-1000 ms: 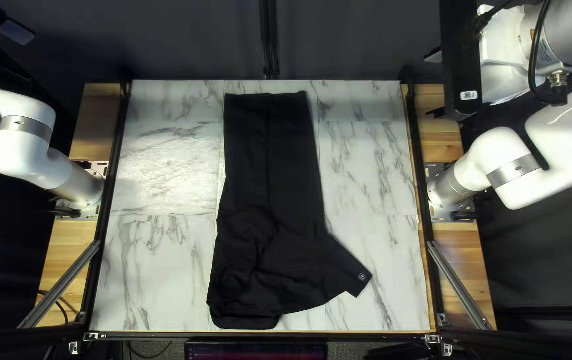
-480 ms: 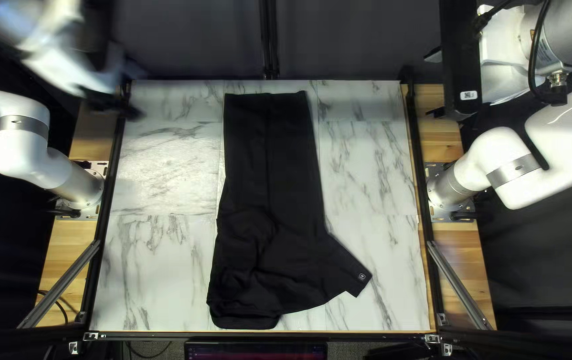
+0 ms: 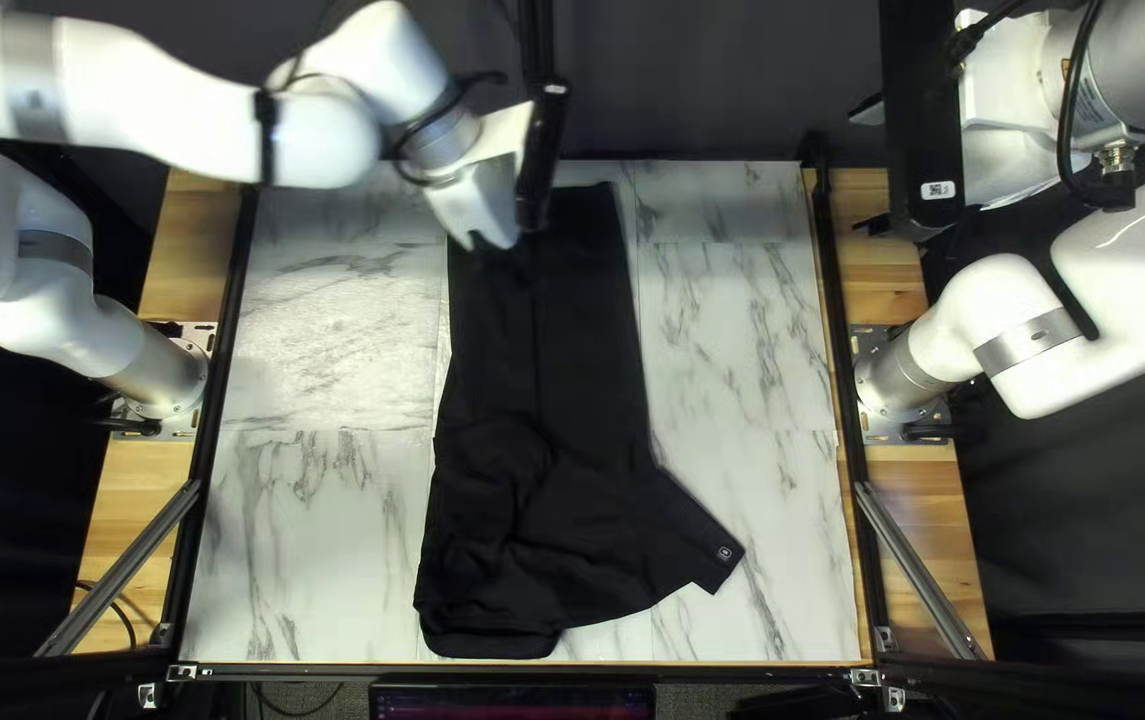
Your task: Fold t-shirt
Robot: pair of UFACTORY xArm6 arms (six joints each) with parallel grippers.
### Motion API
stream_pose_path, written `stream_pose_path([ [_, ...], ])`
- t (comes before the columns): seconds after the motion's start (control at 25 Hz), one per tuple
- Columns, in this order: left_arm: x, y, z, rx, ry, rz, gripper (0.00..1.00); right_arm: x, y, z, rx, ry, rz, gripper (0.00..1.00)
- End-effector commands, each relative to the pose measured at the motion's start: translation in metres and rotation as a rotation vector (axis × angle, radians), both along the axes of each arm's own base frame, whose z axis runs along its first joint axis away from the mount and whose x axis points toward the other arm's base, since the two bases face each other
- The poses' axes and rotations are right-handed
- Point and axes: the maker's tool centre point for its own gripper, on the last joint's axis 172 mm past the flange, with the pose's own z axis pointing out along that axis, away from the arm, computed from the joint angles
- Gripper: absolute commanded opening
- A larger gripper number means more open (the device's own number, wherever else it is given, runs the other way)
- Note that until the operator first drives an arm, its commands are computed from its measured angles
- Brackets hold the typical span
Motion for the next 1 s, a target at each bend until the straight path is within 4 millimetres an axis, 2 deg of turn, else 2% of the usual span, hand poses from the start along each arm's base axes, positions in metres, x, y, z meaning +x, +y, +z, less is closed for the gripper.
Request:
stream_pose_path([
  [0.04,0.01,-0.009,-0.006,0.053,-0.01,0.005,1.0,0.0,0.0,0.0,0.0,0.0,0.0,1.0],
  [0.2,0.039,-0.022,-0.031,0.304,-0.038,0.083,1.0,0.0,0.0,0.0,0.0,0.0,0.0,1.0],
  [0.32,0.05,-0.022,-0.042,0.486,-0.042,0.153,1.0,0.0,0.0,0.0,0.0,0.0,0.0,1.0],
  [0.4,0.052,-0.012,-0.045,0.58,-0.032,0.186,1.0,0.0,0.0,0.0,0.0,0.0,0.0,1.0],
  [0.48,0.044,0.014,-0.048,0.697,0.018,0.243,1.0,0.0,0.0,0.0,0.0,0.0,0.0,1.0],
  [0.52,0.033,0.03,-0.05,0.772,0.079,0.301,1.0,0.0,0.0,0.0,0.0,0.0,0.0,1.0],
  [0.84,0.032,0.029,-0.05,0.769,0.077,0.307,1.0,0.0,0.0,0.0,0.0,0.0,0.0,1.0],
  [0.92,0.05,0.018,-0.045,0.678,0.018,0.243,1.0,0.0,0.0,0.0,0.0,0.0,0.0,1.0],
  [1.0,0.056,0.025,-0.04,0.672,-0.015,0.191,1.0,0.0,0.0,0.0,0.0,0.0,0.0,1.0],
])
